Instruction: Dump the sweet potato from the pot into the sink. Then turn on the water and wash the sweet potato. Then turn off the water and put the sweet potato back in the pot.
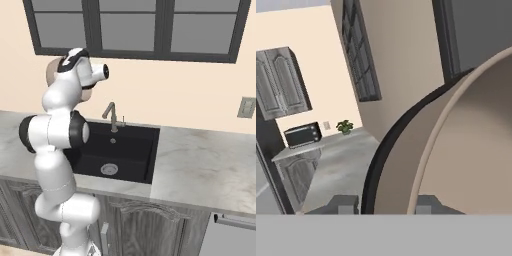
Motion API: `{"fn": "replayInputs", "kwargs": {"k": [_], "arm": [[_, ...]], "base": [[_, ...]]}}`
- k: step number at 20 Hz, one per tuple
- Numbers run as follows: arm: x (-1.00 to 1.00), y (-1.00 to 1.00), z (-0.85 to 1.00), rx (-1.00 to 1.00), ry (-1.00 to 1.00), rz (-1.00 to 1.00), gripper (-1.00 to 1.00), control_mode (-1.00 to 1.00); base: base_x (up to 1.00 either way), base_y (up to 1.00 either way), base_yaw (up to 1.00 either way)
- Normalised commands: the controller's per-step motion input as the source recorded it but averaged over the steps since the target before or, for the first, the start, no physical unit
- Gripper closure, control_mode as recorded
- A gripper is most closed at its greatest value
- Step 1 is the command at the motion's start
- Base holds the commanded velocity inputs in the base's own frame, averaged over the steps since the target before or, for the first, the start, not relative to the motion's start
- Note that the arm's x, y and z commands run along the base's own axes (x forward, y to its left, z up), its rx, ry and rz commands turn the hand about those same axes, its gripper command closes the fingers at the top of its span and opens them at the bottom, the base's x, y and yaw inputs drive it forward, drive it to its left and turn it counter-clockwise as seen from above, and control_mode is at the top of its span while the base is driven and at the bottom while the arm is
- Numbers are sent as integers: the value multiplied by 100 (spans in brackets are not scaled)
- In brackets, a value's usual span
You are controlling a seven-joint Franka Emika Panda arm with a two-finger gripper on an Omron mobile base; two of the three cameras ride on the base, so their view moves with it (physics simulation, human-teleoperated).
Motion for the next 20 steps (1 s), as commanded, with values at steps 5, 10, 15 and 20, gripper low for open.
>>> {"fn": "replayInputs", "kwargs": {"k": [5, 10, 15, 20], "arm": [[26, -28, -2, 15, 0, 4, 100, -100], [21, -29, -1, 17, 0, 6, 100, -100], [26, -34, 0, 18, 0, 6, 100, -100], [21, -34, 0, 15, 0, 4, 100, -100]], "base": [[0, 0, 0], [0, 0, 0], [0, 0, 0], [0, 0, 0]]}}
